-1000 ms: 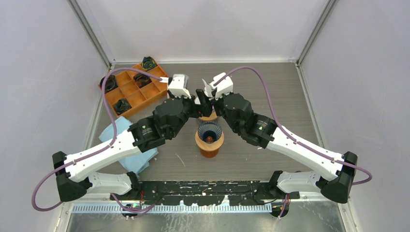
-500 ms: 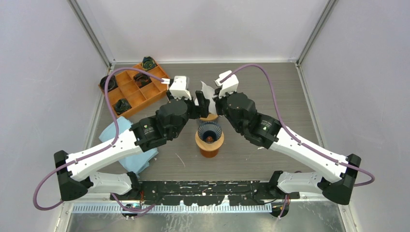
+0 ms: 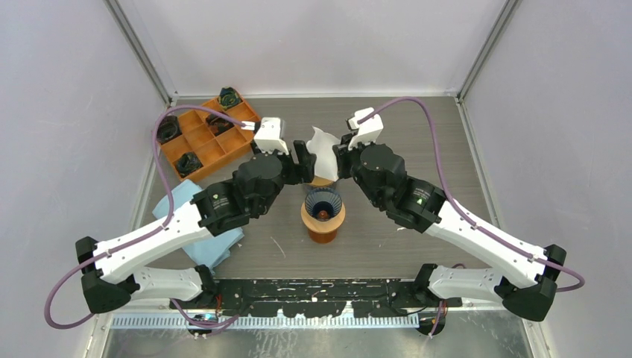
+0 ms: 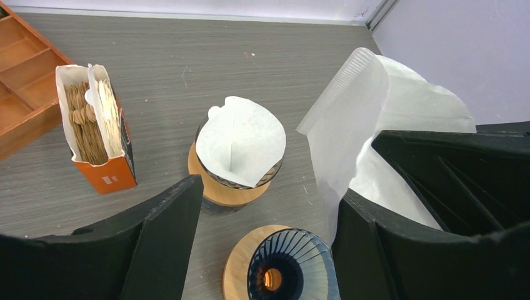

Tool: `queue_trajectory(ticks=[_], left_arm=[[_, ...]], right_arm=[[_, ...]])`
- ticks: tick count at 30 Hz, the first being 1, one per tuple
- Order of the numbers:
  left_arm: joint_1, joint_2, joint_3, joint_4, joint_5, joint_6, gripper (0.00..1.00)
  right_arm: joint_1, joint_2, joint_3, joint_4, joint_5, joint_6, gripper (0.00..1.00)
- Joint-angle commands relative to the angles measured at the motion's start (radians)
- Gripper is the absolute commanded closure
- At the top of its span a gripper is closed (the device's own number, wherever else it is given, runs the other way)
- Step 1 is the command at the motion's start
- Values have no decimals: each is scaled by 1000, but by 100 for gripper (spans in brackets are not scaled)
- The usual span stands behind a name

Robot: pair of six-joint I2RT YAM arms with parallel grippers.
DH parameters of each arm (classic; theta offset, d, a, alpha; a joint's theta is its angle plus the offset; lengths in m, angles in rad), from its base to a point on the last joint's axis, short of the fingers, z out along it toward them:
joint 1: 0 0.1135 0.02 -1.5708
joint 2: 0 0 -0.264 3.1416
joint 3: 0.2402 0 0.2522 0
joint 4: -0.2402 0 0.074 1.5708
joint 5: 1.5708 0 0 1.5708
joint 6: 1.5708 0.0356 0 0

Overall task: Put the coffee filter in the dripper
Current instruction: Open the coffee filter, then place the coffee filter in the coffee dripper.

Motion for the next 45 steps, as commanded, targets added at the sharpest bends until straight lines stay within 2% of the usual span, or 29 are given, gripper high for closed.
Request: queue_trajectory(ticks=[1,12,15,19,26,45], left_arm=[[5,-55,-13,22,13,-34,29],[6,-109,-42,-49,87,-85,37],[7,-114,-46,-69,112,-99,44],[7,-108,-32,-109,165,-118,58],[7,-93,-7,-190,239,-136,73],[8,-2,73,-384,362,-158,87]], right_arm=[[4,-32,39,-12,-7,98,99],[5,-55,20,-69,-86,242,99],[4,-56,21,-85,-106,265,99],[4,-53,38,-140,-123,291,99],[4,-60,39,-204,-170,336,99],[4,-41,-31,-329,-259,415,99]])
